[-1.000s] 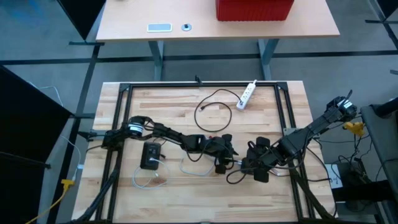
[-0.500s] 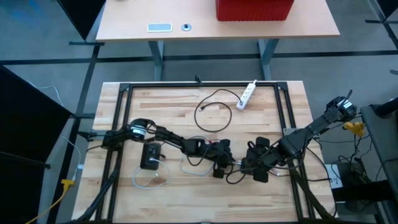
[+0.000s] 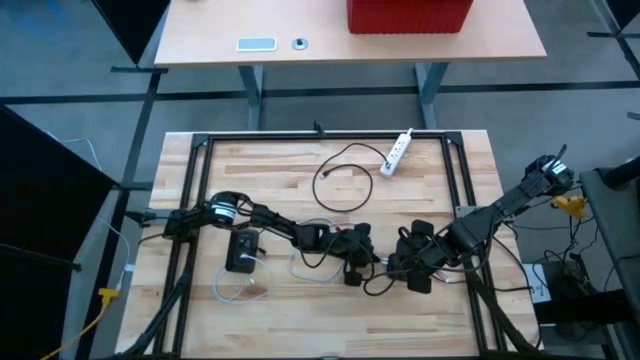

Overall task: Insert USB
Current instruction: Insert the white charger cable into the right black outlet extension

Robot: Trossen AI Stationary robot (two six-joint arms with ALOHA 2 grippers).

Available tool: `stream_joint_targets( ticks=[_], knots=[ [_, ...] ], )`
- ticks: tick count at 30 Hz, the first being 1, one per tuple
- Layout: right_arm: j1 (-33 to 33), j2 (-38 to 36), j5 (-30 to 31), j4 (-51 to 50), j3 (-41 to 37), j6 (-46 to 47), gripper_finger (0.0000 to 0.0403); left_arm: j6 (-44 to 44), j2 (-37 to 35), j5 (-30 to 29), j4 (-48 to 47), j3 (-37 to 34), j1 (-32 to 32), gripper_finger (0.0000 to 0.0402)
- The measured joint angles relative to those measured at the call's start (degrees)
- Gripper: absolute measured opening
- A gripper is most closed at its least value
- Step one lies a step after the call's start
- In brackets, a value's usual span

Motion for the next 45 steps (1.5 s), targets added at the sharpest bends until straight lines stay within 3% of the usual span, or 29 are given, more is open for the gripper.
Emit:
stream_joint_targets(
  ticks=[37, 45],
  knots=[
    [0.0, 0.0, -0.2, -0.2, 0.0, 0.1, 0.0261, -3.0, 3.5, -1.3, 0.5, 4.0, -0.3, 0.0000],
    [0.0, 0.1, 0.0, 0.3, 0.0, -0.5, 0.0261, -0.2, -1.1, -1.7, -2.9, 2.6, -0.5, 0.0000]
  ],
)
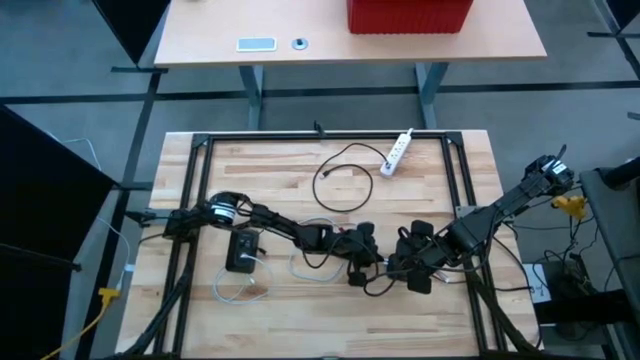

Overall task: Insert USB
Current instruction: Insert the white charger cable into the right black outlet extension

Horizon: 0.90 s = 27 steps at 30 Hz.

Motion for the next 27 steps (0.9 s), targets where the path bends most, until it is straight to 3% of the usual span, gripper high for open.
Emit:
stream_joint_targets(
  ticks=[8, 16, 27],
  knots=[
    [0.0, 0.0, 0.0, 0.0, 0.0, 0.0, 0.0261, -2.7, 1.0, 0.0, 0.9, -2.7, -0.1, 0.0000],
    [-0.1, 0.0, 0.1, 0.1, 0.0, -0.2, 0.0261, -3.3, 3.4, -0.2, 5.8, -2.6, -0.2, 0.0000],
    [-0.2, 0.0, -0.1, 0.3, 0.0, -0.7, 0.0261, -2.4, 3.7, -0.2, 5.6, -0.1, -0.2, 0.0000]
  ],
)
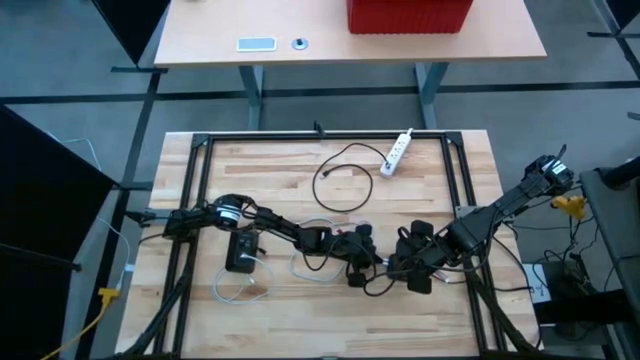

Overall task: Insert USB
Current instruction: Insert the white charger cable into the right black outlet extension

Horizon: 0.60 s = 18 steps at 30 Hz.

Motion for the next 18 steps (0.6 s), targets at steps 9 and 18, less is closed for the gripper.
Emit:
stream_joint_targets(
  ticks=[9, 18],
  knots=[
    [0.0, 0.0, 0.0, 0.2, 0.0, -0.3, 0.0261, -0.9, 0.0, -0.8, 0.4, 0.4, -0.1, 0.0000],
    [0.0, 0.1, 0.3, 1.2, -0.1, -0.9, 0.0261, 0.4, -6.2, -2.7, -2.9, -2.5, -0.1, 0.0000]
  ],
)
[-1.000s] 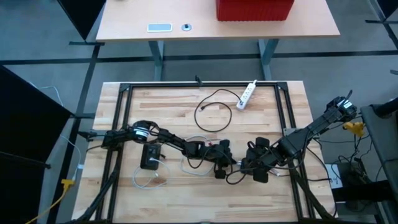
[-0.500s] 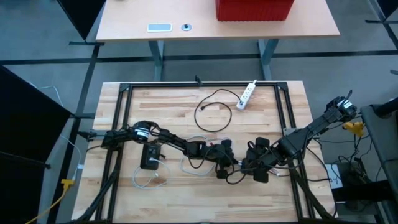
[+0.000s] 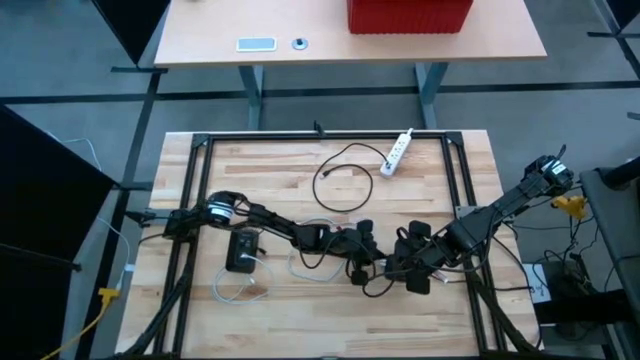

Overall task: Insert USB
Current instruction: Insert the white charger cable into the right black outlet extension, then move the right black outlet extension to the bottom right of the table

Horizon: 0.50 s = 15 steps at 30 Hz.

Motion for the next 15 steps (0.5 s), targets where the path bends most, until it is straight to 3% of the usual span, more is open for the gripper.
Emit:
stream_joint_targets(
  ticks=[3, 9, 15],
  knots=[
    [0.0, 0.0, 0.1, 0.0, 0.0, -0.3, 0.0261, 0.1, -5.5, -1.9, -0.2, -5.6, 0.0, 0.0000],
    [-0.7, -0.1, 0.9, 0.7, -0.1, -2.1, 0.0261, 0.0, -20.7, -10.7, 1.8, -23.1, -0.3, 0.0000],
    [-4.3, -0.3, 1.7, 2.5, -0.1, -4.2, 0.0261, -1.0, -35.3, -11.5, 12.6, -40.7, -0.2, 0.0000]
  ],
)
